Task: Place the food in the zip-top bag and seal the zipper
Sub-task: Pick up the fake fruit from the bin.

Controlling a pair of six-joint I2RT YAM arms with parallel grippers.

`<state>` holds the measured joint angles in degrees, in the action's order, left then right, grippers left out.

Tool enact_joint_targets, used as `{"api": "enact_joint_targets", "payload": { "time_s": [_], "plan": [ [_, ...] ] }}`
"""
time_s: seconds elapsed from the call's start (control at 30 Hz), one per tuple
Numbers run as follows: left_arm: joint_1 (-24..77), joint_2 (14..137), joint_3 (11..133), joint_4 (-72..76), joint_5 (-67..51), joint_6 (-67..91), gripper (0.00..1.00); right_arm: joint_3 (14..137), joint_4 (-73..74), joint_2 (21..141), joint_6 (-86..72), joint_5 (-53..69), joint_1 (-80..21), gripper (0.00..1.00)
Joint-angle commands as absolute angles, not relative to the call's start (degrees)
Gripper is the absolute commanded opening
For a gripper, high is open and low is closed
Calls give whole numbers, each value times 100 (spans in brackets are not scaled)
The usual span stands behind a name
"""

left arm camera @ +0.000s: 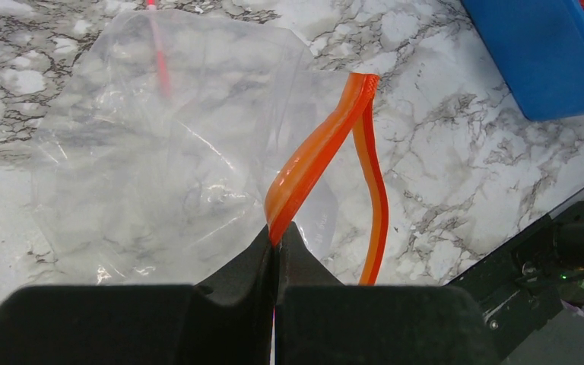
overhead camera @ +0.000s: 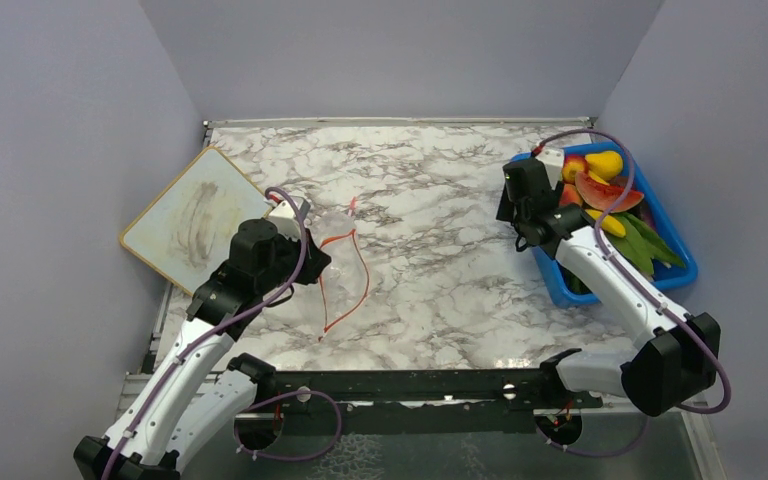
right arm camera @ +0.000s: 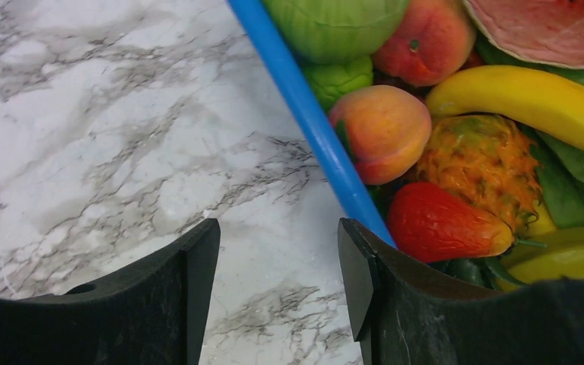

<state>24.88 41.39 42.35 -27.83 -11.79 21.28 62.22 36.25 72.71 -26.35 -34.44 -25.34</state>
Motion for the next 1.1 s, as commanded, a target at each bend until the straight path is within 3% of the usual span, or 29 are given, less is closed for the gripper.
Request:
{"api": "enact_joint_targets", "payload": {
  "time_s": [0.0, 0.3, 0.57, 0.67, 0.93, 1.07],
  "plan": [
    [2477, 4069, 4223, -2683, -921, 2118, 0, 6051, 3677, 6987, -3309, -3606, -2147, 58],
    [2478, 4153, 4245, -2673, -1060, 2022, 0, 6606, 5706, 7436, -5704, -4553, -1448, 55],
    [2477, 4071, 4236, -2681, -1055, 2030, 0, 6233, 5233, 7105, -5853, -4534, -721, 58],
    [2475, 4072, 4236, -2676, -1046, 2022, 0, 6149, 5113, 7082, -6010, -4498, -658, 71],
    [2479, 4049, 4240, -2676, -1019, 2009, 0, 6087, 5280, 7279, -6718, -4319, -536, 68],
    [2474, 4046, 4228, -2678, -1046, 2021, 0, 5663, 4645, 7212, -6457, -4016, -479, 68]
  ]
}}
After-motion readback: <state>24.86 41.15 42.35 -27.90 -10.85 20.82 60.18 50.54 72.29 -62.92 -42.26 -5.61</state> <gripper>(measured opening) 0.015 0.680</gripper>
